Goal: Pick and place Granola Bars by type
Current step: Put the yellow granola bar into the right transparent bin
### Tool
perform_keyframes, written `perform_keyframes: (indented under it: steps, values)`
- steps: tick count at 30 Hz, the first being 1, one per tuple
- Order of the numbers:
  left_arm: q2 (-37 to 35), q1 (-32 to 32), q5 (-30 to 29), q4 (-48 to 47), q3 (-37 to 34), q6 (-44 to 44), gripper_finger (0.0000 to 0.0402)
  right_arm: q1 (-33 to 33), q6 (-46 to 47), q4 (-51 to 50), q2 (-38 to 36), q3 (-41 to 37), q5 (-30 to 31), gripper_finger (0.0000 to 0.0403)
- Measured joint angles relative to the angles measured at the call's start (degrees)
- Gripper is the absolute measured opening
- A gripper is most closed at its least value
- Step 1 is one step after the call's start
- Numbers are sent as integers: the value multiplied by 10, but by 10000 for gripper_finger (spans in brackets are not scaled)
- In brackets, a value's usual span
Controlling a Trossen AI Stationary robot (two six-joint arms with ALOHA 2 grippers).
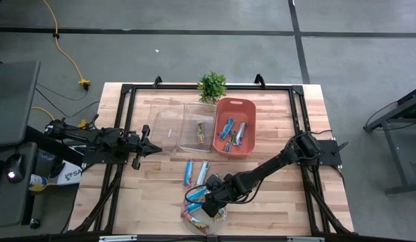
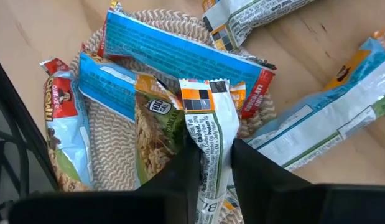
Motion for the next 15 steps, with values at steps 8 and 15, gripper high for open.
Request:
perform_keyframes:
  steps: [8, 15]
  values:
    - [0, 0, 0, 0, 0, 0, 1, -6, -9, 8, -8, 0, -17, 58]
    - [0, 0, 0, 0, 0, 0, 1, -20, -37, 8, -38, 0, -23, 57]
